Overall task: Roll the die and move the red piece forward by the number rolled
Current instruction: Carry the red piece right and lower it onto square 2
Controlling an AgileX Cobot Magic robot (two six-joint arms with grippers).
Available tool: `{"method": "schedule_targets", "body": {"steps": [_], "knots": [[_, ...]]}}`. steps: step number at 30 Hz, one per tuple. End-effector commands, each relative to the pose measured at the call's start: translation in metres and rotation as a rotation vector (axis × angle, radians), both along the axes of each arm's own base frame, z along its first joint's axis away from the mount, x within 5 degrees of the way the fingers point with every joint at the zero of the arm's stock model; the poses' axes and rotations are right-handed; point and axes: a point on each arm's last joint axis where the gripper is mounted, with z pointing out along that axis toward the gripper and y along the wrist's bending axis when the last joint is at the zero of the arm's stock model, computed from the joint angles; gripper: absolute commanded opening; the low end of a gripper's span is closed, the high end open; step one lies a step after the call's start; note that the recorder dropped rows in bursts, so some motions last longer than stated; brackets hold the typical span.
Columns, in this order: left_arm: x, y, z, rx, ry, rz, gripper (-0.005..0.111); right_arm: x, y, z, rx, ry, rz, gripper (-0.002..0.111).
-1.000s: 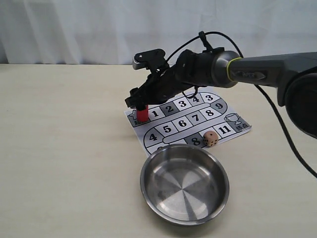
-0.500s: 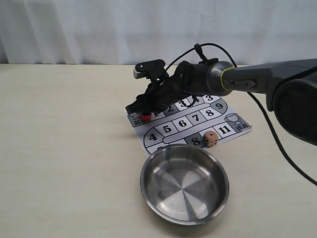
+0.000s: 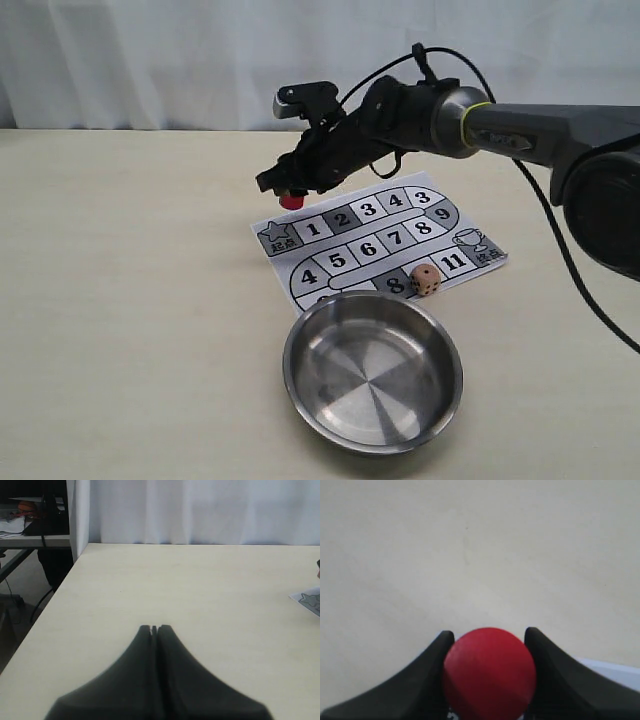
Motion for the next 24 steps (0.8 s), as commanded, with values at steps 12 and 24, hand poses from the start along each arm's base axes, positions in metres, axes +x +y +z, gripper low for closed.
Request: {"method": "schedule_targets", "body": {"steps": [12,24], "knots": [[0.000,0.000,0.001,0.002,-0.009,-0.001,0.000,0.006,-0.017,-0.040,-0.061,0.117,0.013,0.004],[0.000,0.000,0.001,0.002,-0.009,-0.001,0.000,0.006,-0.018,-0.038,-0.080,0.114,0.022,0.038]]}}
